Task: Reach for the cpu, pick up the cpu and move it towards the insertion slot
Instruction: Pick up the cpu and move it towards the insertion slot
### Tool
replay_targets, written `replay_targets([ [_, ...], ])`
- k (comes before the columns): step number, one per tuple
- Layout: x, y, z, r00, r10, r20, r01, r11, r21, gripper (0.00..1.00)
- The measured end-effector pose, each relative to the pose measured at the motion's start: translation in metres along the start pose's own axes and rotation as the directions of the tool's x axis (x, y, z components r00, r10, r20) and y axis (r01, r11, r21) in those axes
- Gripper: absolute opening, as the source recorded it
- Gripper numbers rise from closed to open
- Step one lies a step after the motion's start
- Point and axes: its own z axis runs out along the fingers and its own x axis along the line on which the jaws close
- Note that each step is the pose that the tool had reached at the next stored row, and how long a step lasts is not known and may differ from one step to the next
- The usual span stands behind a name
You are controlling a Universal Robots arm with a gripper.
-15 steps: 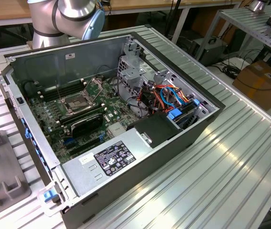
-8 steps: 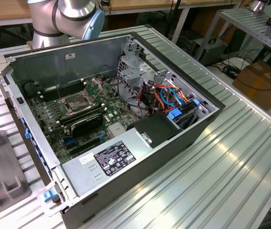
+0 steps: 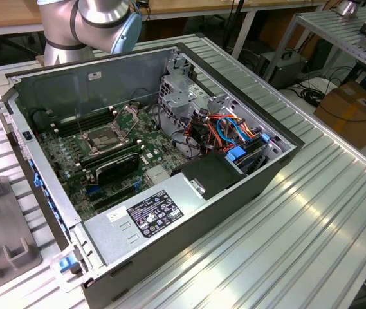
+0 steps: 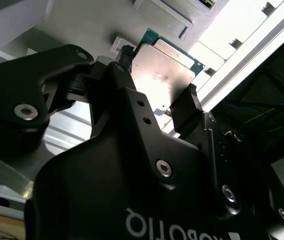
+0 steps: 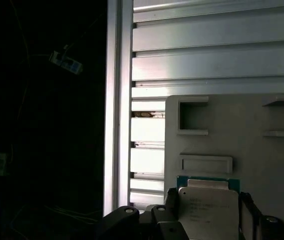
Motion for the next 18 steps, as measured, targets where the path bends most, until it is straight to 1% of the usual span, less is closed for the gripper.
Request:
replay_targets([
  [2, 0.0, 0.0, -0.0006, 1.0, 0.0, 0.0001, 0.0, 1.0, -0.0001, 0.55],
  [4, 0.0, 0.0, -0.0009, 1.0, 0.0, -0.0015, 0.0, 1.0, -0.0001, 0.55],
  [14, 0.0, 0.0001, -0.0011, 1.0, 0.0, -0.0022, 0.0, 1.0, -0.0001, 0.55],
  [16, 0.0, 0.0001, -0.0026, 1.0, 0.0, -0.0023, 0.0, 1.0, 0.0, 0.55],
  [18, 0.0, 0.0003, -0.0062, 1.0, 0.0, -0.0022, 0.0, 1.0, -0.0001, 0.55],
])
